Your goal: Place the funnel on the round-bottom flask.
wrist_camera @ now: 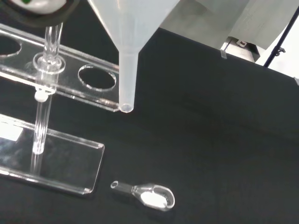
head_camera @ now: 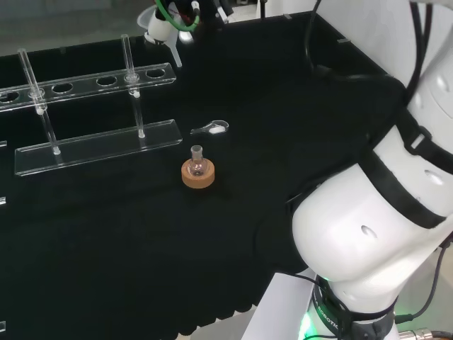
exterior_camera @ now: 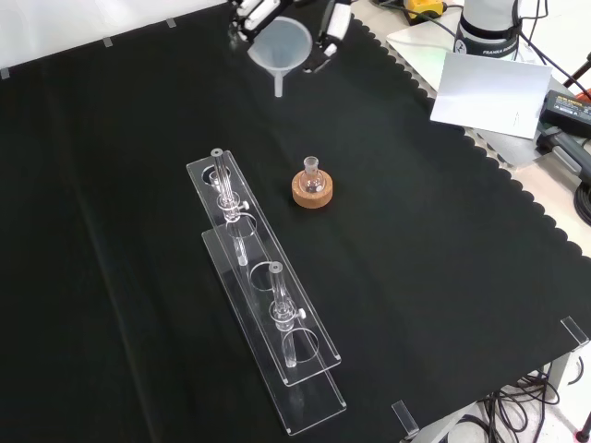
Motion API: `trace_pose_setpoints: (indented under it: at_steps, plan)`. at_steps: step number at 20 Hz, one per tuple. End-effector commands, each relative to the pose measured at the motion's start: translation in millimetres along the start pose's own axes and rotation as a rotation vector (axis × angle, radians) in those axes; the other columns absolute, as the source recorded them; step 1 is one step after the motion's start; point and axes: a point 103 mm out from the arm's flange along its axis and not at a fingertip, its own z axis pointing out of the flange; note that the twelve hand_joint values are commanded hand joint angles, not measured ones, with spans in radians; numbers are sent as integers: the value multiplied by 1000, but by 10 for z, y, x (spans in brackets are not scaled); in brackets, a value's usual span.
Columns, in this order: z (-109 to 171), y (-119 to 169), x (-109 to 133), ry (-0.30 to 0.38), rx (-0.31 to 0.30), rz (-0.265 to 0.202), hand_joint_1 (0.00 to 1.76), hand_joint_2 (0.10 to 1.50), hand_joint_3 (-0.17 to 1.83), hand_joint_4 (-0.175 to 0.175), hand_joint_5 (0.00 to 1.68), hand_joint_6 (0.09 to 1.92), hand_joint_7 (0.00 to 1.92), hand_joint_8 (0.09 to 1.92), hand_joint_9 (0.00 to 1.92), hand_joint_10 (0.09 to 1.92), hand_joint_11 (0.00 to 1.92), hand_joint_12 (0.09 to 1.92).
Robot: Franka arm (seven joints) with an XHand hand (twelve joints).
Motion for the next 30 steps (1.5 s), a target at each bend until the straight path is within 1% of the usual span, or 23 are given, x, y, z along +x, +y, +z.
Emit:
trace_pose_setpoints:
  at_steps: [1, 5, 10, 17, 19, 22, 25, 30]
  plan:
    - [100, -311, 79, 44, -11, 25, 855, 694, 562, -18, 638, 441, 754, 643, 1013, 398, 637, 1262]
    - [238, -403, 69, 67, -8, 45, 855, 694, 563, -19, 629, 462, 754, 644, 1015, 396, 639, 1262]
    - [479, -479, 42, 118, -5, 73, 855, 694, 564, -19, 625, 469, 753, 644, 1010, 394, 638, 1262]
    - [871, -525, 125, 134, -7, 50, 851, 696, 565, -22, 624, 480, 746, 644, 1001, 393, 632, 1262]
    - [985, -523, 158, 149, -11, 42, 851, 697, 565, -23, 624, 483, 748, 646, 998, 393, 630, 1263]
    - [1138, -521, 226, 165, -18, 20, 852, 697, 566, -24, 623, 487, 747, 648, 995, 394, 628, 1263]
    - [1253, -514, 279, 160, -21, 2, 853, 697, 567, -25, 621, 492, 745, 650, 993, 396, 626, 1264]
    - [1426, -522, 307, 175, -27, -8, 853, 697, 569, -27, 620, 499, 744, 654, 991, 400, 625, 1265]
